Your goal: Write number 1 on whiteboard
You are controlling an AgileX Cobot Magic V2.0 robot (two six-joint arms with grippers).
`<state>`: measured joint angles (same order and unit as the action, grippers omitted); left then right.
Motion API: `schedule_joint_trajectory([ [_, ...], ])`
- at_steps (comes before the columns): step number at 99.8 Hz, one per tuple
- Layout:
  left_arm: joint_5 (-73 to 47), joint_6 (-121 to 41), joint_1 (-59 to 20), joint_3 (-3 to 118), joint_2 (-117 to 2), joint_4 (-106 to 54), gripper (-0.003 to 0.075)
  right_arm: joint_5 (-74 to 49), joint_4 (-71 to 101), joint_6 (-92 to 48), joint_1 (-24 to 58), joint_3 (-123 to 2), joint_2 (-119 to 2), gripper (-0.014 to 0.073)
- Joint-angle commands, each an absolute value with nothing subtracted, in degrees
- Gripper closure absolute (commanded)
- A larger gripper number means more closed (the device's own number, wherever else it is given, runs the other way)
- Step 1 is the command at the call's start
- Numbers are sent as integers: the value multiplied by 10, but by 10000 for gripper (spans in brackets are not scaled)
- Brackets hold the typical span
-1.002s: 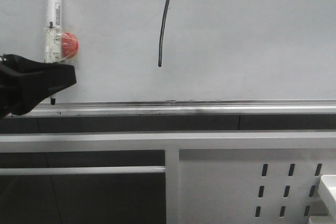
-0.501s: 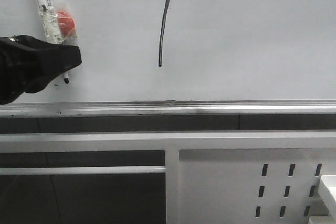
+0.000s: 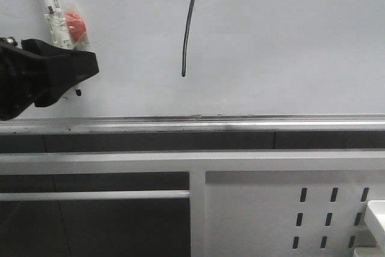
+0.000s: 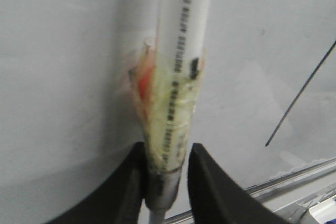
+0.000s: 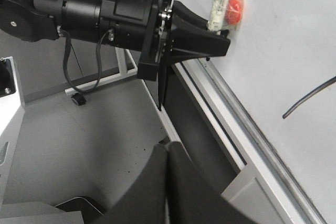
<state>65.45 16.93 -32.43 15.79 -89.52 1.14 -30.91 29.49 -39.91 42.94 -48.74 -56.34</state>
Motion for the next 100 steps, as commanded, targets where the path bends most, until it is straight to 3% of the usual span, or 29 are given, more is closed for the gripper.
schedule_joint_trajectory([
  [1, 780, 174, -325, 173, -884, -13, 336, -274, 301, -401, 426, -502, -553, 663],
  [6, 780, 174, -325, 170, -881, -7, 299, -273, 301, -401, 426, -502, -553, 663],
  [25, 780, 174, -325, 133, -848, 20, 300, -253, 301, -401, 426, -498, -551, 663],
  [53, 780, 174, -325, 56, -748, 27, 311, -100, 301, -401, 426, -405, -442, 663],
  [63, 780, 174, -325, 25, -714, 34, 422, -25, 301, -401, 426, -338, -371, 663],
  [77, 780, 167, -325, -11, -682, 60, 741, 62, 311, -401, 426, -246, -270, 663],
  [100, 777, 153, -325, -22, -677, 120, 740, 77, 327, -401, 426, -126, -143, 663],
])
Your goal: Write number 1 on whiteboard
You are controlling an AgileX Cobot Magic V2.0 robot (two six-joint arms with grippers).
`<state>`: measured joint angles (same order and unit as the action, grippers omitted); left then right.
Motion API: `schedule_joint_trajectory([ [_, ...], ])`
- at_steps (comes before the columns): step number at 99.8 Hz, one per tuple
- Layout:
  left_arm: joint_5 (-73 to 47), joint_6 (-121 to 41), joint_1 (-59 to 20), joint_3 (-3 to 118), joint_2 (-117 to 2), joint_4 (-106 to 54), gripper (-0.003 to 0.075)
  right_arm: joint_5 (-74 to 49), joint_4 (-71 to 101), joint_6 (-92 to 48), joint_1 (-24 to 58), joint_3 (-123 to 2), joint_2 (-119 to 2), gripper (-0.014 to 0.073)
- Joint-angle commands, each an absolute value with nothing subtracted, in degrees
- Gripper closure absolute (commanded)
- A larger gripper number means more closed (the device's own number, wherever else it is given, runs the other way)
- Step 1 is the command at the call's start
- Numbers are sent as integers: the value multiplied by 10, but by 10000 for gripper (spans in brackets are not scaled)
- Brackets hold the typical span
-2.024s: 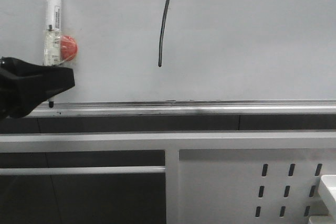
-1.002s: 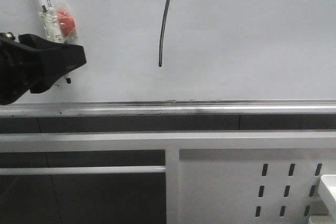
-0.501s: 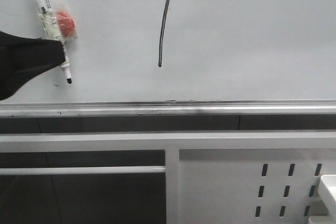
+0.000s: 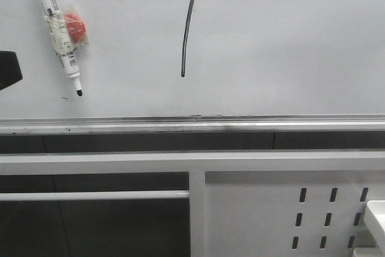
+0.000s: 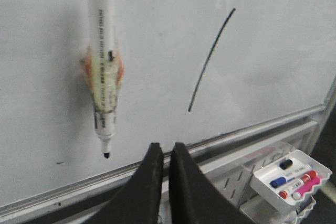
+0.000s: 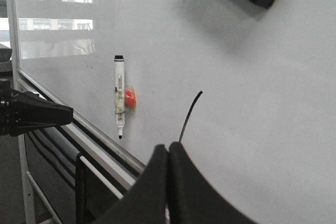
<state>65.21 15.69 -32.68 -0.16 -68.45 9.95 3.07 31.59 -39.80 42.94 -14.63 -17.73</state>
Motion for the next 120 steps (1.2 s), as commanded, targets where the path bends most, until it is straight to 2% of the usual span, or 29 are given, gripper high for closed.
schedule_joint_trajectory([
  [1, 777, 153, -325, -22, -677, 121, 740, 77, 331, -401, 426, -120, -137, 663],
  [18, 749, 142, -324, -22, -677, 141, 740, 76, 366, -401, 426, -68, -87, 663],
  [38, 720, 107, -324, -15, -677, 137, 740, 51, 384, -401, 426, -64, -79, 663],
  [74, 646, 110, -324, 87, -658, 141, 740, 32, 410, -401, 426, -64, -79, 663],
  [97, 319, 118, -325, 186, -555, 200, 740, 30, 410, -401, 426, -64, -79, 663],
  [120, 20, 185, -357, 221, -374, 229, 740, 30, 410, -401, 426, -64, -79, 663],
])
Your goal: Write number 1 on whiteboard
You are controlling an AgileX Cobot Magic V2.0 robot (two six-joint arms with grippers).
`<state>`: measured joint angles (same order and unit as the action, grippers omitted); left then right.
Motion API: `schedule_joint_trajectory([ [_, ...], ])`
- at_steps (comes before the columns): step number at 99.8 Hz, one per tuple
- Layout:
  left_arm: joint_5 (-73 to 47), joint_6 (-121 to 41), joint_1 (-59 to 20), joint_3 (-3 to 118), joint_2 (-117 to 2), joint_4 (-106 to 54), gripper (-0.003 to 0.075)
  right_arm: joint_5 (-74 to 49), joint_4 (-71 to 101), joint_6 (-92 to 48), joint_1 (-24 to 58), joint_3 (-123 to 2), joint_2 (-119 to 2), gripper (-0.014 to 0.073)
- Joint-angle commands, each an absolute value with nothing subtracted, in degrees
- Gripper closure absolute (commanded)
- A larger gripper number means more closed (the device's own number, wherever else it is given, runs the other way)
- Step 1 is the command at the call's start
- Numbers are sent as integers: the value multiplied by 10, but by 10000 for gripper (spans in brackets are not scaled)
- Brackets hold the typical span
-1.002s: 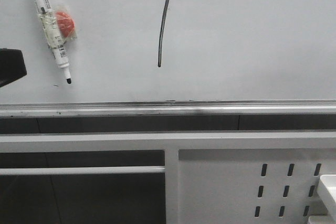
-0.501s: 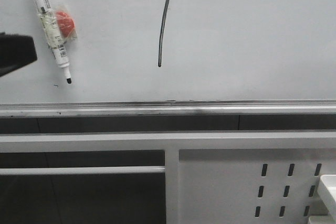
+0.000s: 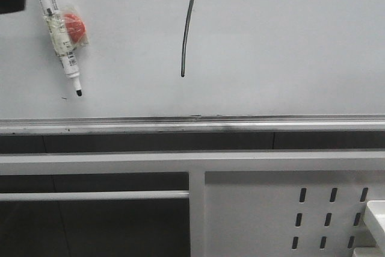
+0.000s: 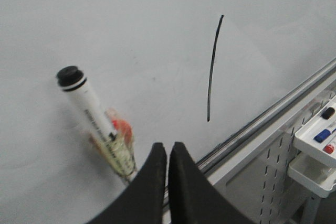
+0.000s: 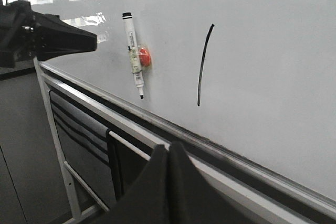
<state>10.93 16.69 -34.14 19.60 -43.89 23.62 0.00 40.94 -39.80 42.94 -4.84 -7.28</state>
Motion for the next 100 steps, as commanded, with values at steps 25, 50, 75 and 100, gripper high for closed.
schedule_joint_trajectory([
  [25, -206, 190, -363, 235, -157, 182, 740, 30, 410, -401, 426, -64, -79, 663],
  [50, -236, 184, -363, 234, -43, 236, 740, 30, 410, -401, 426, -64, -79, 663],
  [75, -237, 184, -360, 228, -35, 246, 740, 30, 410, -401, 426, -64, -79, 663],
  [100, -145, 184, -160, 183, -35, 159, 740, 29, 410, -401, 426, -64, -79, 663],
])
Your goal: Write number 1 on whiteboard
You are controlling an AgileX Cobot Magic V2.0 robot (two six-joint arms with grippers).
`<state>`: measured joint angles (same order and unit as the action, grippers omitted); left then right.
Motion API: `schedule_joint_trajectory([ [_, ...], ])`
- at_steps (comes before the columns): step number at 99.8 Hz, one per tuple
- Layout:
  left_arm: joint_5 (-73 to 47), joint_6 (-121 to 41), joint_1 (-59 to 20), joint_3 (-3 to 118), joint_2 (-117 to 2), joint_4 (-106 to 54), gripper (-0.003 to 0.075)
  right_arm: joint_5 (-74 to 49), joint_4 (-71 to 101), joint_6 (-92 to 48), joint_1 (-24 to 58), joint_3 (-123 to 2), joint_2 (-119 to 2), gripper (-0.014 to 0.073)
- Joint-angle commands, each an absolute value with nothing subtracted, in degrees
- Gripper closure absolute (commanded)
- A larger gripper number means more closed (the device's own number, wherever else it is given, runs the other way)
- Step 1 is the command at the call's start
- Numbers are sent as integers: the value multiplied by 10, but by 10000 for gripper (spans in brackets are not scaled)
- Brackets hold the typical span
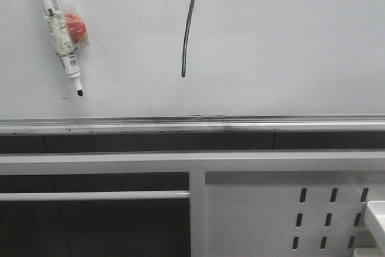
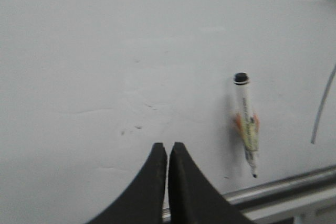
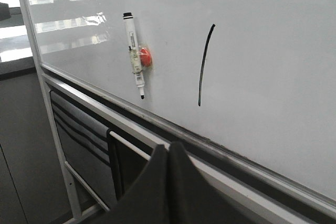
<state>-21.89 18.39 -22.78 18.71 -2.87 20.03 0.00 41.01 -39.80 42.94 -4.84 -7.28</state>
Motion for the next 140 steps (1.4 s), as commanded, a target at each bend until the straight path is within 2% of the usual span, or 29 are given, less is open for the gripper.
schedule_joint_trajectory([
  [1, -145, 184, -154, 180, -35, 156, 740, 29, 410, -401, 426, -64, -79, 663],
  [18, -146, 184, -34, 147, -35, 143, 740, 29, 410, -401, 426, -64, -79, 663],
  [35, -125, 184, 27, 103, -32, 136, 740, 29, 410, -401, 426, -64, -79, 663],
  [48, -122, 178, 11, 52, 17, 127, 740, 29, 410, -401, 426, -64, -79, 663],
  [65, -95, 92, -21, -25, 16, 45, 740, 26, 410, -401, 426, -63, -79, 663],
  [69, -130, 83, -26, -22, 16, 44, 740, 27, 410, -401, 426, -62, -79, 663],
  [85, -146, 0, -48, -22, 16, 18, 740, 26, 410, -401, 426, -62, -79, 663],
  [140, -164, 0, -50, -22, 16, 25, 740, 26, 410, -401, 426, -62, -79, 663],
])
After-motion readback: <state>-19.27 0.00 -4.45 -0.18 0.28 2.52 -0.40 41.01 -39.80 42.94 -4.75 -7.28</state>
